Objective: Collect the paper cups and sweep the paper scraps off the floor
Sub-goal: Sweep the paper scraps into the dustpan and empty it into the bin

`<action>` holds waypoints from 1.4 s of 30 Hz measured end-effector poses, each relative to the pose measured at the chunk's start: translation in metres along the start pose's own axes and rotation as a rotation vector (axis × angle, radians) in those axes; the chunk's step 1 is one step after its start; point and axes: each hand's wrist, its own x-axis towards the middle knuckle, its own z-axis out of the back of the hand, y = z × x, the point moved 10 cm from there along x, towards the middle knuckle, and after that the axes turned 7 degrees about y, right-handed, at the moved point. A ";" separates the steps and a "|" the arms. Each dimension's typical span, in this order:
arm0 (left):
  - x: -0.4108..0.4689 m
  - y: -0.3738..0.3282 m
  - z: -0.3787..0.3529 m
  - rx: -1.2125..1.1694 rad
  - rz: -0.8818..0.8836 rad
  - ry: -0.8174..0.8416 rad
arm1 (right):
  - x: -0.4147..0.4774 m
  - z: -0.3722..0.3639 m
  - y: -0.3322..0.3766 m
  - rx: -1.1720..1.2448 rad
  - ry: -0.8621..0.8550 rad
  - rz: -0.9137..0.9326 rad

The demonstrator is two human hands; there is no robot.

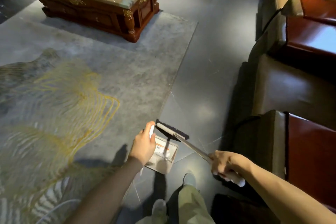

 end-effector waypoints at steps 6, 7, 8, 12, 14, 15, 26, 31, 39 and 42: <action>-0.013 -0.001 0.005 -0.006 -0.019 0.000 | -0.060 -0.061 -0.043 0.236 0.031 -0.870; -0.017 0.000 0.004 -0.003 -0.020 0.007 | -0.075 -0.058 -0.038 0.258 0.010 -0.947; -0.021 0.001 0.004 0.004 -0.025 0.016 | -0.087 -0.053 -0.034 0.318 -0.030 -0.971; -0.039 0.004 0.005 0.054 -0.059 0.042 | -0.111 -0.024 -0.028 0.271 -0.182 -0.953; -0.051 0.009 0.008 0.052 -0.044 0.033 | -0.102 -0.017 -0.025 0.215 -0.170 -0.951; -0.058 0.012 0.010 0.044 -0.033 0.023 | -0.096 -0.018 -0.026 0.212 -0.151 -0.985; -0.122 0.047 0.007 -0.052 0.124 -0.142 | -0.039 -0.031 -0.118 0.338 -0.222 -1.026; -0.131 0.046 0.004 -0.061 0.097 -0.173 | -0.035 -0.087 -0.128 0.173 -0.089 -0.970; -0.139 0.050 -0.002 -0.036 0.018 -0.068 | -0.087 -0.199 -0.102 0.547 -0.169 -0.981; -0.161 0.058 -0.001 -0.039 -0.028 -0.016 | -0.099 -0.239 -0.083 0.556 -0.198 -0.960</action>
